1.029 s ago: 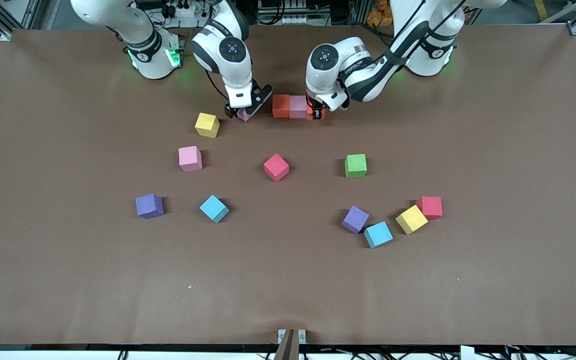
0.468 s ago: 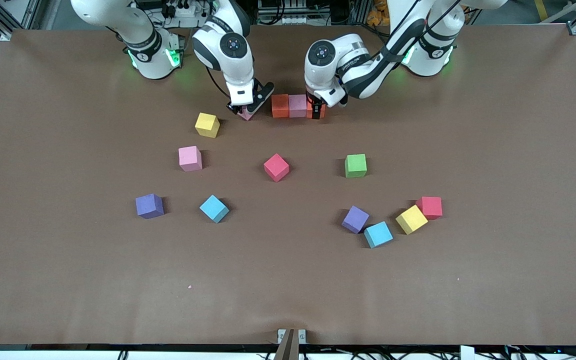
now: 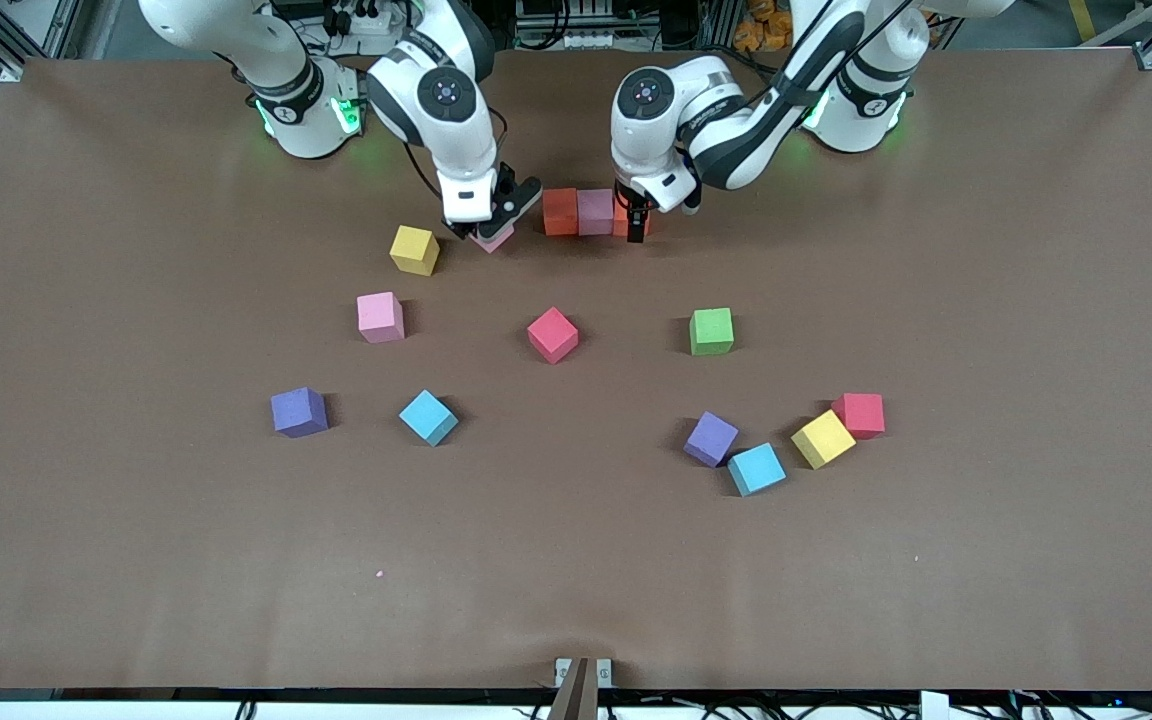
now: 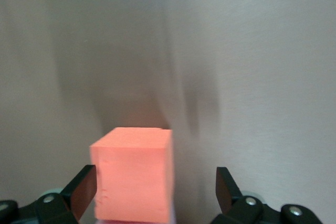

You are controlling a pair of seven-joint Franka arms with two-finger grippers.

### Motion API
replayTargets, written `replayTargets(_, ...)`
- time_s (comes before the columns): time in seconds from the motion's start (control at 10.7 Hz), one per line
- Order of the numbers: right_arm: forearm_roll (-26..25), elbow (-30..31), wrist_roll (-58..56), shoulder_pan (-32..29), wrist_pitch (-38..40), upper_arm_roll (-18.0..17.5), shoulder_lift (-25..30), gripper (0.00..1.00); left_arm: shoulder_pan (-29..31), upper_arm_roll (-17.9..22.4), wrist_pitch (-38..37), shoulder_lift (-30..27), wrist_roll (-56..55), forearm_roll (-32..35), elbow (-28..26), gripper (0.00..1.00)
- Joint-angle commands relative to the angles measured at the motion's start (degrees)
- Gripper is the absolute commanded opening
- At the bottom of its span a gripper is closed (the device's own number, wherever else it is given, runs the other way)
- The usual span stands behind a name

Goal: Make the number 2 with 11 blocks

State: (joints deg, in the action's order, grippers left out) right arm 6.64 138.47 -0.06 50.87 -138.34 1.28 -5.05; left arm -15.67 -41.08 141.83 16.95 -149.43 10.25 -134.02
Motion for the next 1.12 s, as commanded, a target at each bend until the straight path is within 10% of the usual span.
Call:
replayTargets(0.0,0.9,-4.7,4.3,-2.4,4.2,-0.6,-0.9,0.34,5.4,-2.4,-5.4,-2.5,4.6,-0.1,3.4,1.00)
replayTargets(1.03,6.3,-34.6,36.5,3.4,8.6,-0.9,-22.8,0.34,23.1,-2.1,-12.5,4.1,65.4,-1.7,16.2,1.00)
